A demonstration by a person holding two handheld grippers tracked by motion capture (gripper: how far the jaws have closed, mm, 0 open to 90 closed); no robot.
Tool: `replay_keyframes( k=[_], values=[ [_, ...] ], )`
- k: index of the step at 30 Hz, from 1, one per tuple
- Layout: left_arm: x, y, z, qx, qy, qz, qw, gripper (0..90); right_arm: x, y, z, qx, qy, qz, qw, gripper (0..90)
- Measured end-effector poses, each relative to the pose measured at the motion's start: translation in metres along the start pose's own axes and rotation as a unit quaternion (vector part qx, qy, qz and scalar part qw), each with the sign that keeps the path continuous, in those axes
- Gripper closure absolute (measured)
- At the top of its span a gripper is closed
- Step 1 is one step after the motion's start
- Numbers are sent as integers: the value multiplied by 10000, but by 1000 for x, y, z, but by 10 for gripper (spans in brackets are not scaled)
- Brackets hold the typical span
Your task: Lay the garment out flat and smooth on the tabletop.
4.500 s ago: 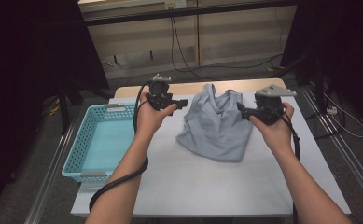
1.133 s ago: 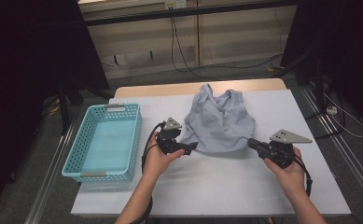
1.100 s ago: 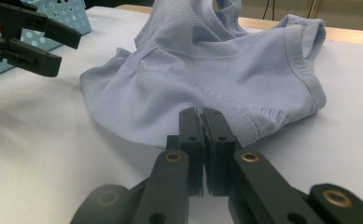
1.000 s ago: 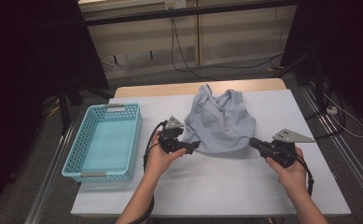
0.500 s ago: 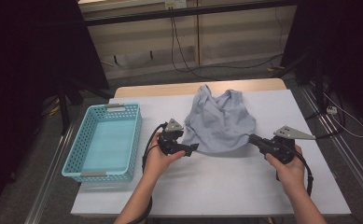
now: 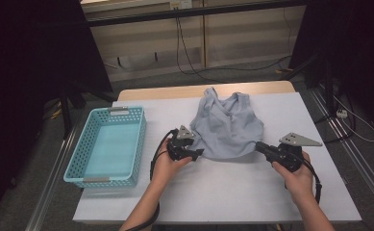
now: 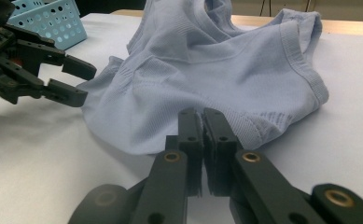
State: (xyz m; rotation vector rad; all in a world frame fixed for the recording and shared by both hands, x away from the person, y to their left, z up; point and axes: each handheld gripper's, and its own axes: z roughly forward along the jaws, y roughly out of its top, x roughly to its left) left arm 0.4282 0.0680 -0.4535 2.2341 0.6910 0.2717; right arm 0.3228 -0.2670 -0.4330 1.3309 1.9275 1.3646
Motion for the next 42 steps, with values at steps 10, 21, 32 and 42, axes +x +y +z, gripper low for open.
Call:
replay_keyframes(
  k=[10,21,32,42],
  values=[
    [8,-2,-2,96,122,-290,9995,821,2,-1,5,90,16,-67,9999,866],
    [1,7,-20,-53,-144,-568,9983,883,1,-1,-4,70,-140,-152,9998,862],
    [-2,10,-38,-240,-192,-633,9975,885,-8,-2,-11,44,-228,-4,9997,855],
    [2,11,-48,-388,-150,-764,9962,885,2,-9,0,439,16,-42,9990,445]
  ],
)
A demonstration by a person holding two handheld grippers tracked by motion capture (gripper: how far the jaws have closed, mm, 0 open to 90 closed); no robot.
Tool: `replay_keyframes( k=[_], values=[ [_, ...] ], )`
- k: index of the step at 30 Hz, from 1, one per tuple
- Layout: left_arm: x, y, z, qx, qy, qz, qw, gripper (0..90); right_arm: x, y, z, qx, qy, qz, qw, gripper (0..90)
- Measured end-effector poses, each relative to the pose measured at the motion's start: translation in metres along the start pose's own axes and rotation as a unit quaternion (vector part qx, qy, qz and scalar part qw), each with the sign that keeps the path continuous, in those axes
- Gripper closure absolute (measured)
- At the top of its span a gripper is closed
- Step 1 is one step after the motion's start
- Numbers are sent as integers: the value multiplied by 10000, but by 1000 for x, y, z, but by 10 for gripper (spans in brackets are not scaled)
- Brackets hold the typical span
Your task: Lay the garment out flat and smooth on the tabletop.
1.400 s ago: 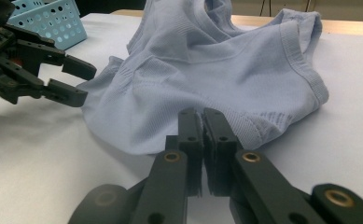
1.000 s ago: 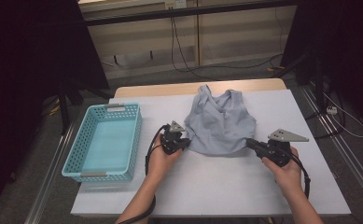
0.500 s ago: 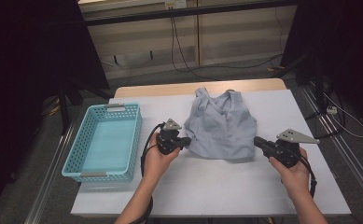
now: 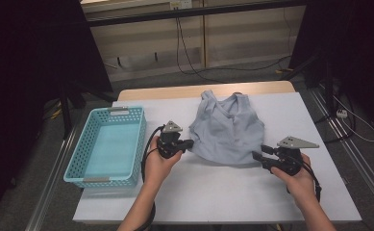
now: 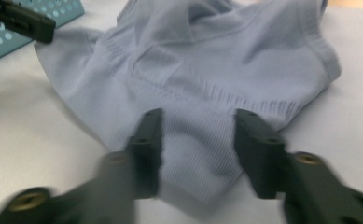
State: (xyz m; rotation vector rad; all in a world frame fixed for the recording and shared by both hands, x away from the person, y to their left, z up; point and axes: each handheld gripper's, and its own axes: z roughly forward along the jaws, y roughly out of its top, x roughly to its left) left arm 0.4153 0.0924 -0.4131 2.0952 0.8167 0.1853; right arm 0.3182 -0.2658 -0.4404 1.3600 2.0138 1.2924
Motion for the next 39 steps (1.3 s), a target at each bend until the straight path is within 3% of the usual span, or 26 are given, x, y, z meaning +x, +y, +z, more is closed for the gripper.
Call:
replay_keyframes(
  k=[2,6,18,23,27,30,39],
  values=[
    [2,-1,-1,-39,-11,-40,10000,885,1,-2,2,96,-39,73,9999,348],
    [4,0,-2,-61,-10,-69,10000,885,3,-5,4,295,-198,-55,9994,256],
    [9,2,-6,-137,53,-114,9998,885,5,-14,18,811,-353,-345,9955,300],
    [9,1,-7,-134,78,-106,9998,885,6,-12,21,857,-463,-429,9943,387],
    [9,-1,-9,-149,80,-132,9998,885,4,-11,21,788,-641,-583,9931,597],
    [8,-2,-8,-88,71,-92,9999,885,1,-8,20,565,-527,-433,9961,788],
    [7,-5,-11,-52,10,-99,9999,885,2,9,2,53,-446,-344,9984,836]
  ],
)
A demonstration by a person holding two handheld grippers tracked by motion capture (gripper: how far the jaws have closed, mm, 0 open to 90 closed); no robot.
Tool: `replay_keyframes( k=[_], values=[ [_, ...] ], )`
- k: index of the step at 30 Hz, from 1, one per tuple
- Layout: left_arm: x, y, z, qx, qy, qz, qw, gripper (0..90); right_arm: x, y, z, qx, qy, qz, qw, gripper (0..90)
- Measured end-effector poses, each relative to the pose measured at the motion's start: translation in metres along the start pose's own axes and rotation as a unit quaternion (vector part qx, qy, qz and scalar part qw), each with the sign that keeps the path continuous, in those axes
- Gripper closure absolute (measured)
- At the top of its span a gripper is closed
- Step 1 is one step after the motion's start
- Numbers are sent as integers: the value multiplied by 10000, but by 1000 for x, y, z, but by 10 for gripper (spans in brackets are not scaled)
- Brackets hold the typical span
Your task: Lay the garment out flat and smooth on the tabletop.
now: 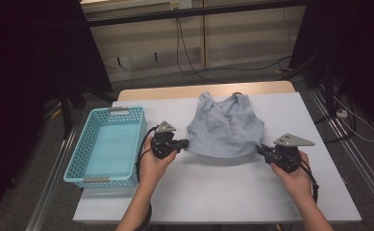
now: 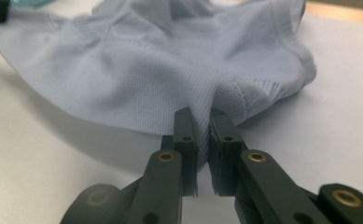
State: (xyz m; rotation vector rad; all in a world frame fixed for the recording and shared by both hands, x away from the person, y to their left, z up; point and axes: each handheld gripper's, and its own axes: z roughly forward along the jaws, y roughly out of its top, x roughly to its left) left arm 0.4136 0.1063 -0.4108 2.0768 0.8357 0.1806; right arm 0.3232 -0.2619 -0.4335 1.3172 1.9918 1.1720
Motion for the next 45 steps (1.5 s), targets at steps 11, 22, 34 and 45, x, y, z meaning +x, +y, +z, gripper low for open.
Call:
replay_keyframes(
  k=[11,22,34,45],
  values=[
    [-5,-9,8,170,-137,61,9997,869,-3,4,-3,-283,156,280,9991,836],
    [-15,-6,15,89,-169,581,9981,605,-5,3,0,-260,209,355,9988,835],
    [-27,-10,42,288,-484,919,9942,375,-2,0,4,-127,240,364,9990,834],
    [-32,-19,58,659,-283,1390,9877,402,-4,0,4,-127,278,429,9986,827]
  ],
)
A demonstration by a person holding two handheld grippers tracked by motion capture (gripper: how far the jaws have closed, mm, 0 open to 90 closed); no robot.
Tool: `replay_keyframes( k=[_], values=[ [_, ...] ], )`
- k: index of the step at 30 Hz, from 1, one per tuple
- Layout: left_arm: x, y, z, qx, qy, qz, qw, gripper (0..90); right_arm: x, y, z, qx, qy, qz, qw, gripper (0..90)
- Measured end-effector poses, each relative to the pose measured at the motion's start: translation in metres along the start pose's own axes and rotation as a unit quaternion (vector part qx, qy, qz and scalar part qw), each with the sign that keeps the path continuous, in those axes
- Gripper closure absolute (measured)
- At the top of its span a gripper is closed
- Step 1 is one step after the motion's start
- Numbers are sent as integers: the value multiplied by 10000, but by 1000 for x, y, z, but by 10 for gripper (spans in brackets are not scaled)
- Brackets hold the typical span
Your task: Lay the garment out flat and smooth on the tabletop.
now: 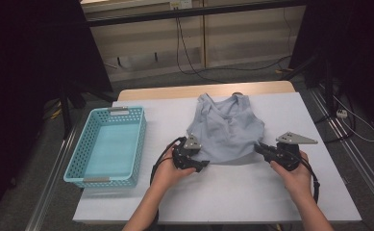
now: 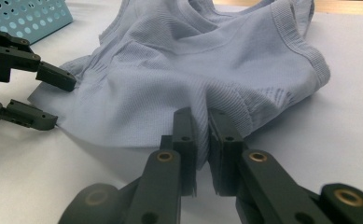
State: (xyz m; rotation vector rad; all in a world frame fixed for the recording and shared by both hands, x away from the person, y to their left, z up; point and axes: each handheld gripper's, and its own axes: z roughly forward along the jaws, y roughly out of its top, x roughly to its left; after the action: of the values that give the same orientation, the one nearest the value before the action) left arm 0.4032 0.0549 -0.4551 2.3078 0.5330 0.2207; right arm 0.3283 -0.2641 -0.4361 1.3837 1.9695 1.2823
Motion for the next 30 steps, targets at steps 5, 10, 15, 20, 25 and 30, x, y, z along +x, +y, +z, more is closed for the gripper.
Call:
replay_keyframes(
  k=[5,10,15,20,25,30],
  values=[
    [3,-2,-2,-51,104,-19,9999,538,0,-1,1,34,-4,25,10000,822],
    [5,-1,-3,-30,384,9,9993,793,1,-2,2,103,25,20,9999,817],
    [6,1,-4,-17,380,-233,9990,834,1,-3,3,140,4,-3,9999,814],
    [14,0,-14,-408,191,-704,9965,837,0,-3,1,165,7,-60,9998,814],
    [14,3,-23,-656,172,-787,9946,837,-2,-1,-4,112,31,-36,9999,811],
    [16,4,-29,-759,136,-881,9931,838,-1,-3,-2,165,9,-45,9999,793]
  ],
)
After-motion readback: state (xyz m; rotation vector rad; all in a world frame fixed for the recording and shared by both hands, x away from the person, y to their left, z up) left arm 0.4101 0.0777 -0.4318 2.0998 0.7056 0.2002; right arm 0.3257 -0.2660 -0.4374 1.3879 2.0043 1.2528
